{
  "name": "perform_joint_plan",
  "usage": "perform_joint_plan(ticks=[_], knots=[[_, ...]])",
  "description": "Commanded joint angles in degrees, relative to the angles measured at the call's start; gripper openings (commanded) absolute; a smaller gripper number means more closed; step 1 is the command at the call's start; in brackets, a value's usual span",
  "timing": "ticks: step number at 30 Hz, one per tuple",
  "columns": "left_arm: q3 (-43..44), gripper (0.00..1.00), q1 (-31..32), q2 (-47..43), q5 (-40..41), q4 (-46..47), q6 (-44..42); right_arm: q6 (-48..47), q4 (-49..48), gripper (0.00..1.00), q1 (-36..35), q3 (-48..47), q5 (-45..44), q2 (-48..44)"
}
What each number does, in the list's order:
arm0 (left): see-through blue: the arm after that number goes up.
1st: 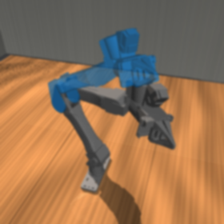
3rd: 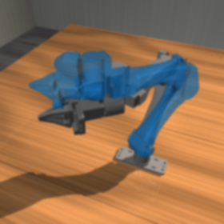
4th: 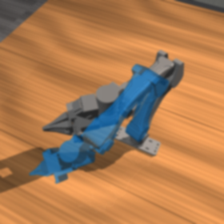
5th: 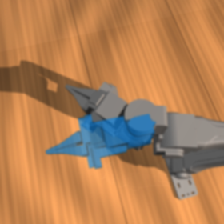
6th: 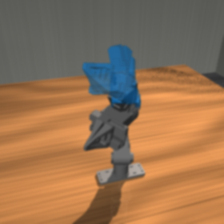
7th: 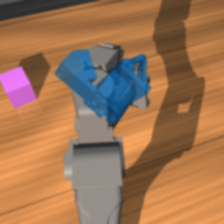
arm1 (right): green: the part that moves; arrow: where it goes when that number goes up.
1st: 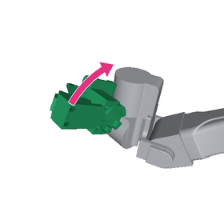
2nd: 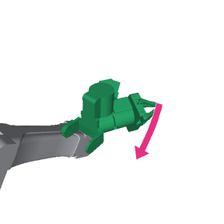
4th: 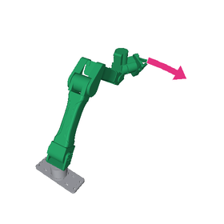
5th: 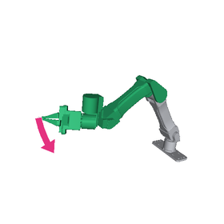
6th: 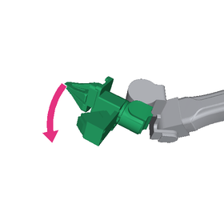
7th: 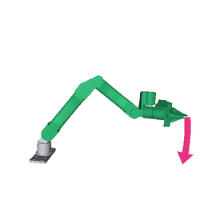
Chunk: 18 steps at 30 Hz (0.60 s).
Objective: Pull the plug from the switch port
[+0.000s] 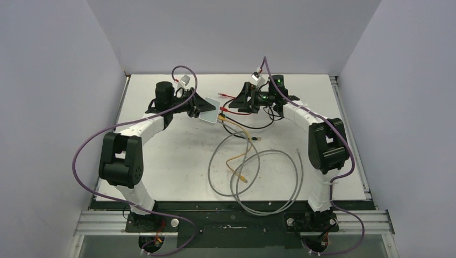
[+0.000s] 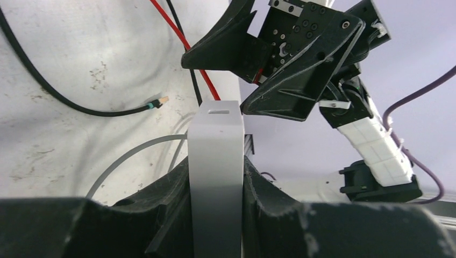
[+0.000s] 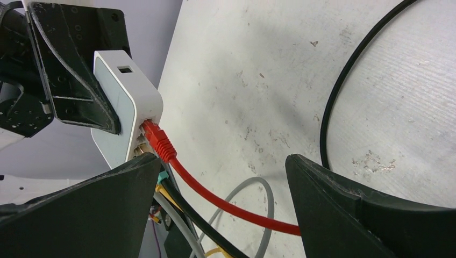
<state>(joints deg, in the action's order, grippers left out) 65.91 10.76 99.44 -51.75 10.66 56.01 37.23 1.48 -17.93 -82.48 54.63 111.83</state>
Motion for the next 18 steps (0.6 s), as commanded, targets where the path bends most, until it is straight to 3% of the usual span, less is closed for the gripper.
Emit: perform_joint_plan(ticks=[1, 10, 16, 18], knots=[[-0.65, 0.0, -0.31, -1.06, -3.75, 9.51, 7.46, 1.89, -4.4, 0.9, 0.18, -1.28, 2.12, -4.12], [-3.06, 0.0, -0.31, -1.13, -8.93, 12.53, 6.52, 6.18, -6.64, 0.91, -0.39, -2.46, 7.25, -3.09], [-4.7, 0.0, -0.31, -1.07, -9.15, 16.17, 9.98, 8.59, -7.73, 1.0, -2.44, -2.92, 9.74, -1.39], [-5.91, 0.0, -0.31, -0.75, -9.07, 22.7, 14.56, 12.02, -11.11, 0.94, -2.76, -2.08, 9.93, -0.79]])
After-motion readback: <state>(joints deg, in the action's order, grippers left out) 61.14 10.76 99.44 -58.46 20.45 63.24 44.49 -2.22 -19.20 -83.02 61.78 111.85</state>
